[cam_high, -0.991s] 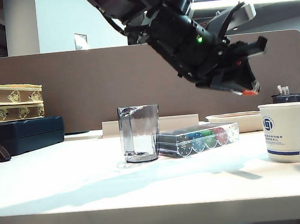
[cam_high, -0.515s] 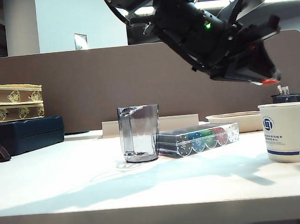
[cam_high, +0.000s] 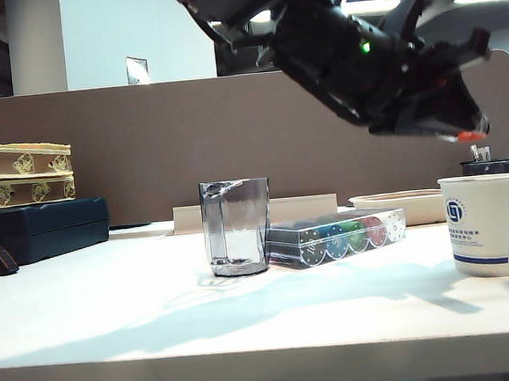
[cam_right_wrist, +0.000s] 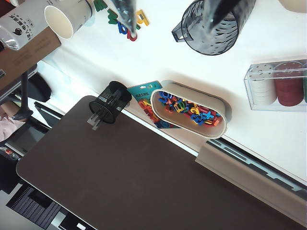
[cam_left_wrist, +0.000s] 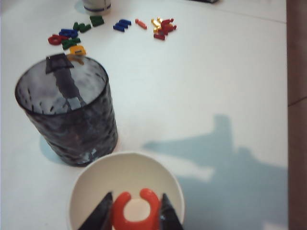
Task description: Pick up the letter "c" and put it in the paper cup.
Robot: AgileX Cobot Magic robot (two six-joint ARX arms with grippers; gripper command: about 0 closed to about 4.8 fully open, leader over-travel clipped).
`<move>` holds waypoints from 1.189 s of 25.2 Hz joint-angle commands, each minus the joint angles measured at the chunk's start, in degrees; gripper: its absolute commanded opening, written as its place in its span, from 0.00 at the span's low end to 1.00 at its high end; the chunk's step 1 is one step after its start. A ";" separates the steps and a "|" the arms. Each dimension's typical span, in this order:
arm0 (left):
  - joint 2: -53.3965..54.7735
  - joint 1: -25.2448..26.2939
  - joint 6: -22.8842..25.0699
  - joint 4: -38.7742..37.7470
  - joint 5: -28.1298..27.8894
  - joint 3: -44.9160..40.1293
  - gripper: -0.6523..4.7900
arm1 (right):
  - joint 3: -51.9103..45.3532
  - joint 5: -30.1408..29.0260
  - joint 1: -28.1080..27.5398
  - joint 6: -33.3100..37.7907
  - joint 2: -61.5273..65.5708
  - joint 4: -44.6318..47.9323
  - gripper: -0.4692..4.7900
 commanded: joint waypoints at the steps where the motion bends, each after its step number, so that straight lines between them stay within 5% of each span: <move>1: 1.36 -0.04 0.15 0.33 -0.02 0.09 0.27 | 0.31 0.20 0.09 0.00 -0.13 0.35 0.43; 21: 2.75 0.00 0.15 3.74 -0.22 0.09 0.36 | 0.31 0.44 1.57 -1.22 -0.44 -0.22 0.43; 24: 3.10 0.00 0.02 3.69 -0.33 0.09 0.52 | 0.31 0.44 1.57 -1.22 -0.44 -0.26 0.43; 30: 3.72 0.00 0.07 3.76 -3.32 0.09 0.53 | 0.28 0.44 1.57 -1.22 -0.46 -0.28 0.43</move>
